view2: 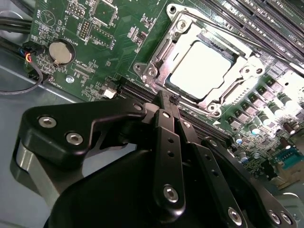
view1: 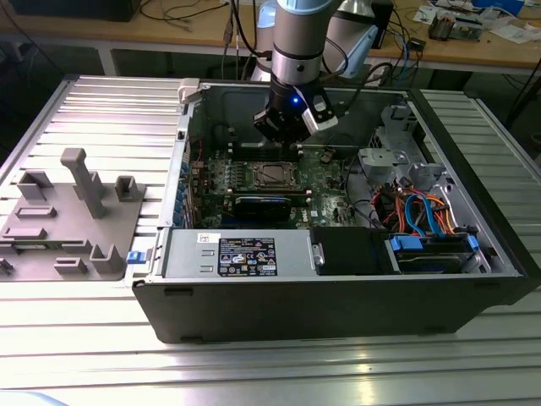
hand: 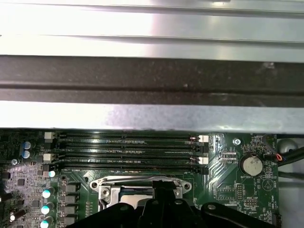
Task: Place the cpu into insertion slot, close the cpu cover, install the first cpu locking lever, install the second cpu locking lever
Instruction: 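Install the second cpu locking lever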
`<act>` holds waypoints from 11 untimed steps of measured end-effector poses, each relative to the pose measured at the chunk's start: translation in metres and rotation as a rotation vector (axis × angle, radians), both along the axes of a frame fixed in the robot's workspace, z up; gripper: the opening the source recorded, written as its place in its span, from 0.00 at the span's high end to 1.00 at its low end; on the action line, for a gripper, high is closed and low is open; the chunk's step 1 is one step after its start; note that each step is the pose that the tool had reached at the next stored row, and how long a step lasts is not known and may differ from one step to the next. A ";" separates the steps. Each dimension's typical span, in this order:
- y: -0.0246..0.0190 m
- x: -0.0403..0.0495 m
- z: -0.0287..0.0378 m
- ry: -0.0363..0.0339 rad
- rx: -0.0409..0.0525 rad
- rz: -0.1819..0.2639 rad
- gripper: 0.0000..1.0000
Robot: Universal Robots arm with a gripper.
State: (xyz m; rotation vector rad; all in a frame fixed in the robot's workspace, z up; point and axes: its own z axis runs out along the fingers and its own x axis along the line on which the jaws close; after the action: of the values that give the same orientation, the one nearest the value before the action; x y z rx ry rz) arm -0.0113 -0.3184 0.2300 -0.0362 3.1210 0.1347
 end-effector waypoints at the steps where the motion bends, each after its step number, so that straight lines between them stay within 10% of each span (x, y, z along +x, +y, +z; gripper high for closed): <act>1: 0.0000 0.0000 0.0000 0.0000 0.0000 0.000 0.89; 11: -0.0001 0.0001 0.0003 0.0001 -0.0004 -0.024 0.89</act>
State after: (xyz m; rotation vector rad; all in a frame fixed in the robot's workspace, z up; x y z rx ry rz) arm -0.0112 -0.3185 0.2303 0.0016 3.1203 0.1337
